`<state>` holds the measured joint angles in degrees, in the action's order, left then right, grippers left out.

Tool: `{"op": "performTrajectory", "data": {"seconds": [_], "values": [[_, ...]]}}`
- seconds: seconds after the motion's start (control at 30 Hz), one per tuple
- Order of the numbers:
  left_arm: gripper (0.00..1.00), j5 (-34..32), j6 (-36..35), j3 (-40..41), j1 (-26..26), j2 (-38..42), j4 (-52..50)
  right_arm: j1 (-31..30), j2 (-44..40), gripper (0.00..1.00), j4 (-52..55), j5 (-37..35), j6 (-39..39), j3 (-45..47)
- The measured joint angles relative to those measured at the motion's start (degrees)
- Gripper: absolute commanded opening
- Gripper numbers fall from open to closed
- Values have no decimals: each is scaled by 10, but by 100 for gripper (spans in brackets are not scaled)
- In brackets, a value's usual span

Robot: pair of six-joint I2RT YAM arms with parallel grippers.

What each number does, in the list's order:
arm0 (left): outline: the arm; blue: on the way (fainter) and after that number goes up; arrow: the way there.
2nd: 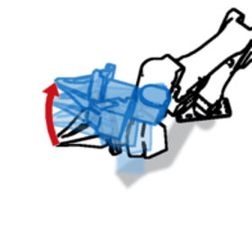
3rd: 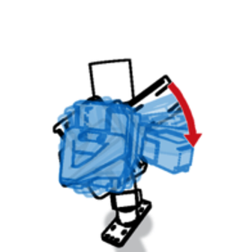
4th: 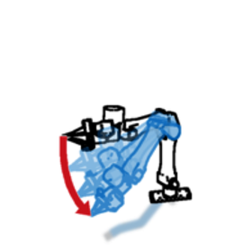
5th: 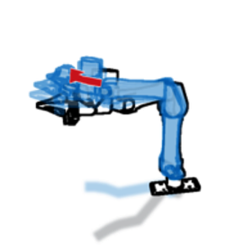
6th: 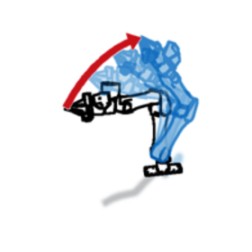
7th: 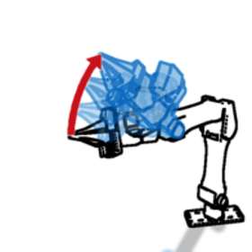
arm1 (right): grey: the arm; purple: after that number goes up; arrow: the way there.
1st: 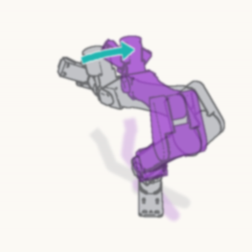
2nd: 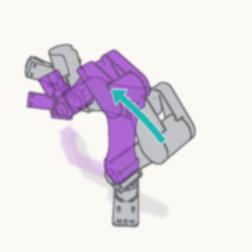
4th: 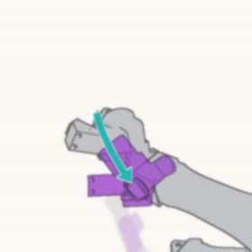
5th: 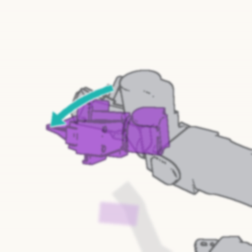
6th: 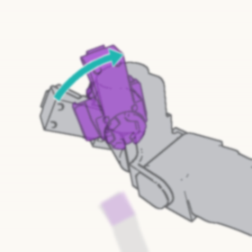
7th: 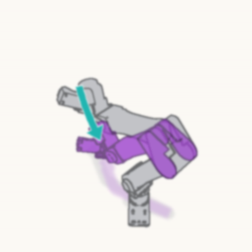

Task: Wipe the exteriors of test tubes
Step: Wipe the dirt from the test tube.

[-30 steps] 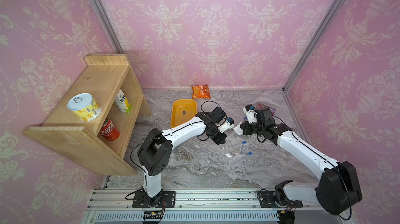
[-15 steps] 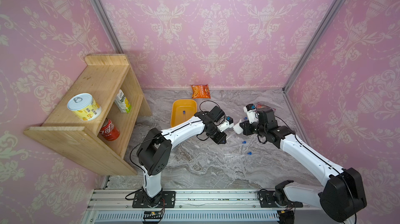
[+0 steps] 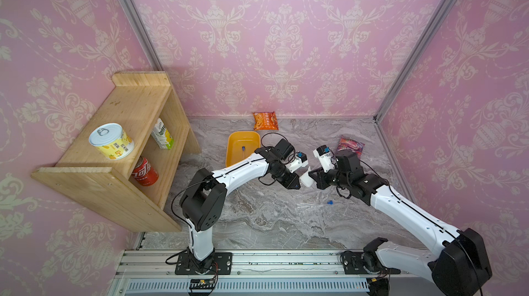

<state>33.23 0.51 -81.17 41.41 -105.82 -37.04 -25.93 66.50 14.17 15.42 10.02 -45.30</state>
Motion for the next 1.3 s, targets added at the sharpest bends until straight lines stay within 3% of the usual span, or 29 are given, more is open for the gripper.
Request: {"op": "performTrajectory", "data": {"seconds": [0.7,1.3], "values": [[15,47,45,67,-6,46,32,38,11,0,-27,-89,-22,1],[15,50,45,67,-8,50,31,76,50,0,-36,-66,-25,-42]]}}
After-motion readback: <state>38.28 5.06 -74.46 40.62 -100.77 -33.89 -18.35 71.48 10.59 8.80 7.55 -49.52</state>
